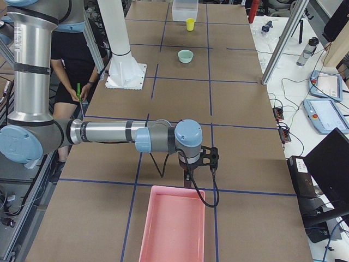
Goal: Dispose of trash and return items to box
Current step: 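Grasp the yellow cup at the table edge with the left gripper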
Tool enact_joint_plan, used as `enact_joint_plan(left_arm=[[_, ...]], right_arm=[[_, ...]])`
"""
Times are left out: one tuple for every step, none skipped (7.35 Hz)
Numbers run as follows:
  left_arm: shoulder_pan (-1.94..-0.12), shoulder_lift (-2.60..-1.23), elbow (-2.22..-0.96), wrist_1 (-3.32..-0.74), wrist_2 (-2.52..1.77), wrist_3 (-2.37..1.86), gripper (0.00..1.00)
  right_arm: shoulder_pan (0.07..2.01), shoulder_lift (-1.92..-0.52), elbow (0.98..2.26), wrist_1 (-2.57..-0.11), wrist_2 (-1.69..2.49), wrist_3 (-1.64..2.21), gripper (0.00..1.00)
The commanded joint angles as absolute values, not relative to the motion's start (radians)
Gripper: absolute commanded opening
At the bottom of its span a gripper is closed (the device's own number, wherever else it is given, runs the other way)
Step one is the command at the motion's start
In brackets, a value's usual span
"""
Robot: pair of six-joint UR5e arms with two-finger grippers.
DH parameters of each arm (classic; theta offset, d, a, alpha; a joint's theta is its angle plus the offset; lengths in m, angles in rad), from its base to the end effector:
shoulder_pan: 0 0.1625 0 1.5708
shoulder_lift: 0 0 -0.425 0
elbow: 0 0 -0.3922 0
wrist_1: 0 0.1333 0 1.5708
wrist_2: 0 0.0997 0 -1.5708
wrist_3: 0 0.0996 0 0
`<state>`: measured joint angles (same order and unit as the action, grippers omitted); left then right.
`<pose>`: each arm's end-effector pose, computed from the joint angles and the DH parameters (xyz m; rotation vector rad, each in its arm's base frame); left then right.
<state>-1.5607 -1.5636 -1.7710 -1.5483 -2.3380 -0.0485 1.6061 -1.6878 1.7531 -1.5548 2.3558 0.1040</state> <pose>-0.0592 -0.4929 0.5660 0.1395 0.7696 0.0290 0.0786 -0.4443 0.6211 0.0501 -0.7871 0.1001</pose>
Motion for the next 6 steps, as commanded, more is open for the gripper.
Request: enact_joint_plan(left_arm=[[-1.505,-1.523,-1.838,-1.580,-2.338,-0.161,1.00],[-1.462,-1.481,-1.833,-1.679,-2.338,-0.216,1.00],[-1.397,-1.409,-1.824,-1.863,-2.336,-0.324,1.00],[-1.331,-1.378,-1.792,-2.020,-2.336,-0.448,0.99],[-1.304,-1.374,-1.725,-2.128,-2.336,-0.492,0.98],[-1.275,-1.374,-1.670,-2.191,-2.335,-0.514,0.97]], right_arm=[[1.606,-1.687,1.761,-1.555,2.358,0.106,1.00],[1.606,-1.687,1.759,-1.554,2.358,0.106,1.00],[1.606,-1.686,1.759,-1.555,2.356,0.106,1.00],[1.606,-1.684,1.759,-1.554,2.356,0.106,1.00],[1.605,-1.680,1.766,-1.552,2.355,0.106,1.00],[1.605,-1.677,1.769,-1.552,2.356,0.106,1.00]])
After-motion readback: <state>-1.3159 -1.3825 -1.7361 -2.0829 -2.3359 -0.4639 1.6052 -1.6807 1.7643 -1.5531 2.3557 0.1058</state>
